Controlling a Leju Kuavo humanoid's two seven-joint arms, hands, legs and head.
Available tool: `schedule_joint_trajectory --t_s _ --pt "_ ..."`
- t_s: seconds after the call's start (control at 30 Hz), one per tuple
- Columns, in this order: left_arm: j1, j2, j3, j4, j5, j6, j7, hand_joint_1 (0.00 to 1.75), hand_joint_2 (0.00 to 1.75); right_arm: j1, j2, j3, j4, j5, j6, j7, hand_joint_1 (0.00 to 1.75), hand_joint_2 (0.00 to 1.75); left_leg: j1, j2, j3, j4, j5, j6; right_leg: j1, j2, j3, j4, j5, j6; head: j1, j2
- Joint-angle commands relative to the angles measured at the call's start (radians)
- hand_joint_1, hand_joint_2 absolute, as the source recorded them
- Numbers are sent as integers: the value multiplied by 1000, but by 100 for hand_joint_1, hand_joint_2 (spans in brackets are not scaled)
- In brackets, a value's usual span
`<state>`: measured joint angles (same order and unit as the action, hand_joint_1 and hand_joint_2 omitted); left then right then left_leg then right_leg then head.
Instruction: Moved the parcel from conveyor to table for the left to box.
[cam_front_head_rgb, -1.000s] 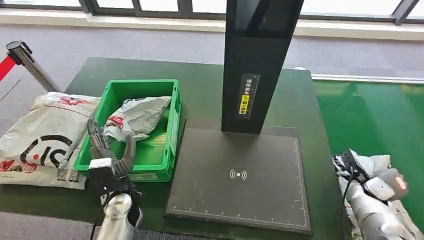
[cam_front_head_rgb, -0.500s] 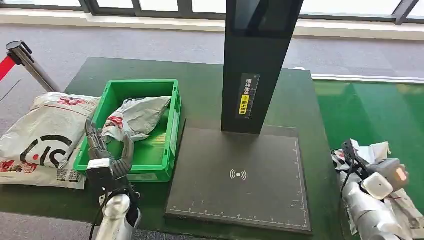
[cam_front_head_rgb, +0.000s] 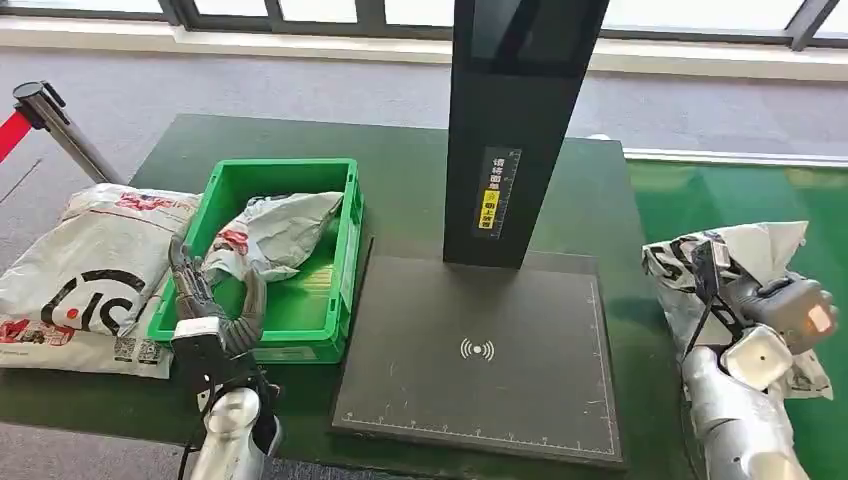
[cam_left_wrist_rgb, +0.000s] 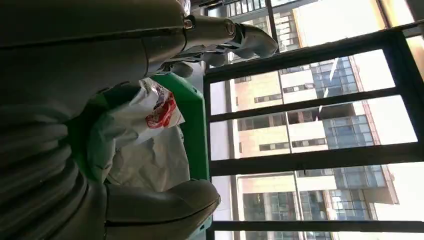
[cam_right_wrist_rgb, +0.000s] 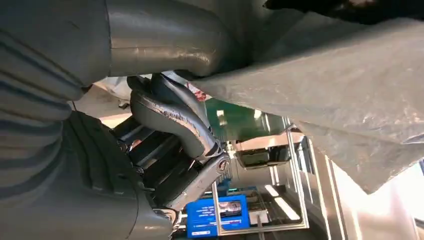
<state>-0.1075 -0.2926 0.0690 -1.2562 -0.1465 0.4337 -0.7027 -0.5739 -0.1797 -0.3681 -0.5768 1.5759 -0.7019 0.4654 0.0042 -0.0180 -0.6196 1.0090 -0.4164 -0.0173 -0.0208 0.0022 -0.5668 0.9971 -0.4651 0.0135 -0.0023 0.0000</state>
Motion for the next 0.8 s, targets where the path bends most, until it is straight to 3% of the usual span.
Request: schedule_joint_trajectory --t_s 0.03,0.7,0.8 --pt "5 -41 36 20 -2 9 5 0 175 1 39 45 -87 -5 4 12 175 175 0 3 1 -1 -1 0 0 2 1 -1 0 -1 0 0" --pt "5 -41 36 20 -2 9 5 0 175 1 39 45 -87 -5 4 12 175 175 0 5 5 -2 -2 0 1 3 4 -2 0 -2 0 0" --pt "12 -37 27 16 0 18 5 0 175 59 61 99 -302 -5 4 5 175 175 0 5 4 -2 -2 0 0 3 3 -2 0 -2 0 0"
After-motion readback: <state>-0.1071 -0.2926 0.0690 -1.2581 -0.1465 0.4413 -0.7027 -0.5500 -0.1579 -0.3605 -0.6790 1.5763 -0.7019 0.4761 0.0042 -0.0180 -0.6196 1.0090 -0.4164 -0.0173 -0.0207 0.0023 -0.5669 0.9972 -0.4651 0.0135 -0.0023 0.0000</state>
